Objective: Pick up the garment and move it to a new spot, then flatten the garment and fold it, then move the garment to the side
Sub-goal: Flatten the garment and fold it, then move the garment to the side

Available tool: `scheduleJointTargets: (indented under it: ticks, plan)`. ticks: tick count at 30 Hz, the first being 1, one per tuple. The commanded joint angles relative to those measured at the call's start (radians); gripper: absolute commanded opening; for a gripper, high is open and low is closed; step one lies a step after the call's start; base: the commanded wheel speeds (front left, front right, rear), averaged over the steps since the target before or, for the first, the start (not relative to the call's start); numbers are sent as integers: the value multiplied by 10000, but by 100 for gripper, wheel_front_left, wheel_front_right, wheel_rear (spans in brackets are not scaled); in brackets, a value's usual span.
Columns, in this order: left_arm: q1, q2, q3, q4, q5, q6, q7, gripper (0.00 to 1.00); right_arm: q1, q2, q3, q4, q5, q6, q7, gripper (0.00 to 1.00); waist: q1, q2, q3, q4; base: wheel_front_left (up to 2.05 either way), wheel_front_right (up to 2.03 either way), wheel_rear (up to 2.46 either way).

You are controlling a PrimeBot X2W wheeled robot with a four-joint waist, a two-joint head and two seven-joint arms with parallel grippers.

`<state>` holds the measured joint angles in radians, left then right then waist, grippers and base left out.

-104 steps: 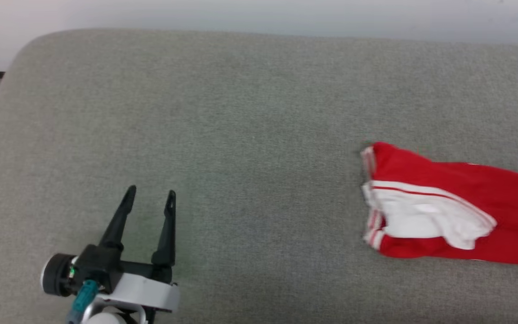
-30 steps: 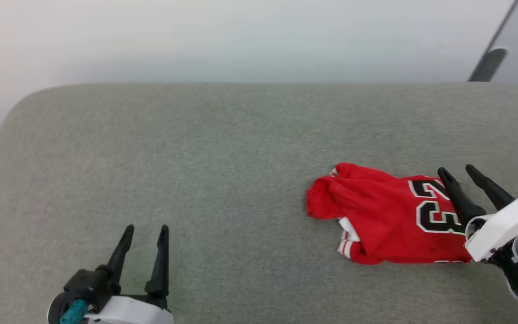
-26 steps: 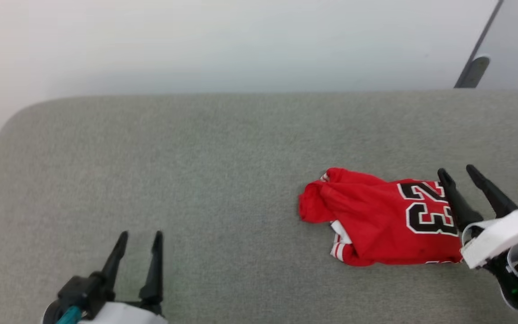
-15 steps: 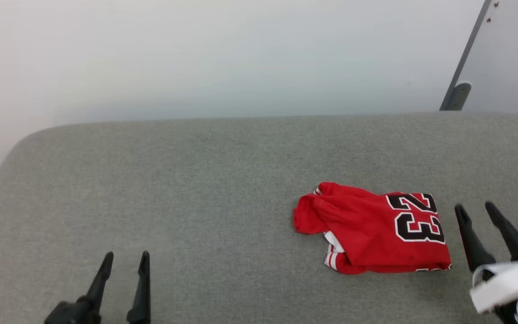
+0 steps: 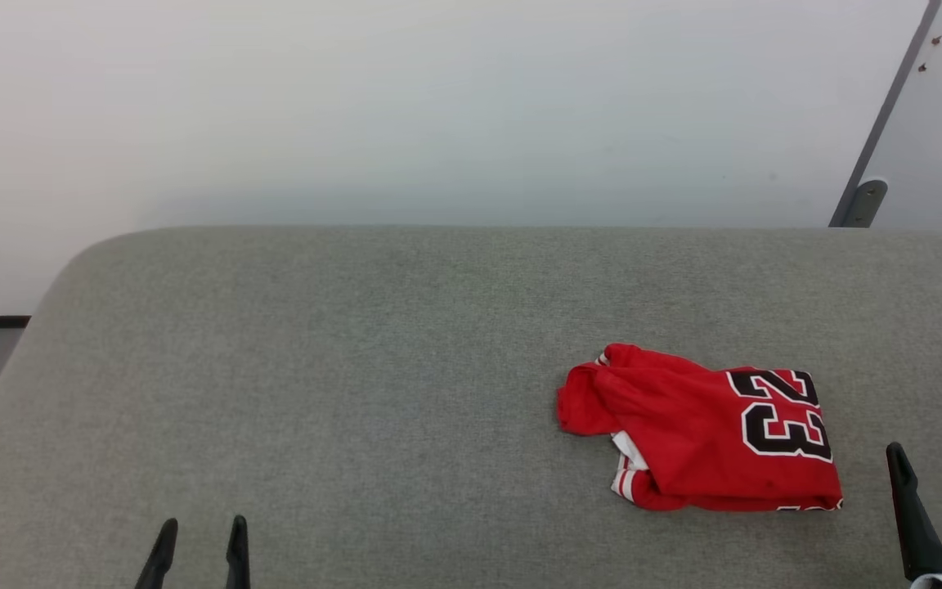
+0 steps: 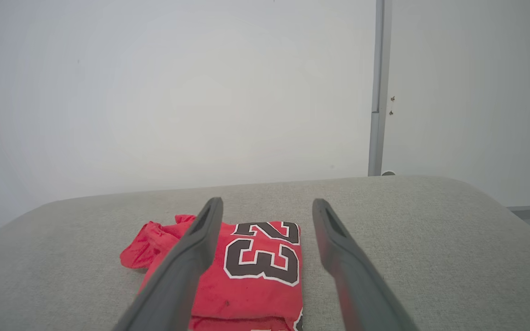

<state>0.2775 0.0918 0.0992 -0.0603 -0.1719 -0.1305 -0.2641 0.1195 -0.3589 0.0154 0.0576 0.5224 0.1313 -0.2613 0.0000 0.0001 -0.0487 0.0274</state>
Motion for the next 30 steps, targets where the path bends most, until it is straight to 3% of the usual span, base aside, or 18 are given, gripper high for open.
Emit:
scheduleJointTargets:
  ticks: [1,15,20,26,30]
  plan:
    - [89,-45,16,-84,62,7,7,100,147,93,-121,-117,-103,-13,-19,100,0,-1,18,36,0,0,0]
    - [-387,-153,-220,-117,173,7,7,100,-211,405,-165,-173,-111,-13,188,100,0,-1,427,-23,0,0,0]
    - [-759,-210,-341,-149,233,7,7,100,-953,135,117,-102,-72,-13,634,100,0,-1,876,6,0,0,0]
    - [-1581,-303,-555,-52,293,6,7,100,-2829,-852,761,293,40,-15,2428,100,0,-1,1736,-32,0,0,0]
    - [-2067,-339,-632,39,303,6,6,100,-3868,-1645,1393,894,462,-15,4836,100,0,-1,2075,6,0,0,0]
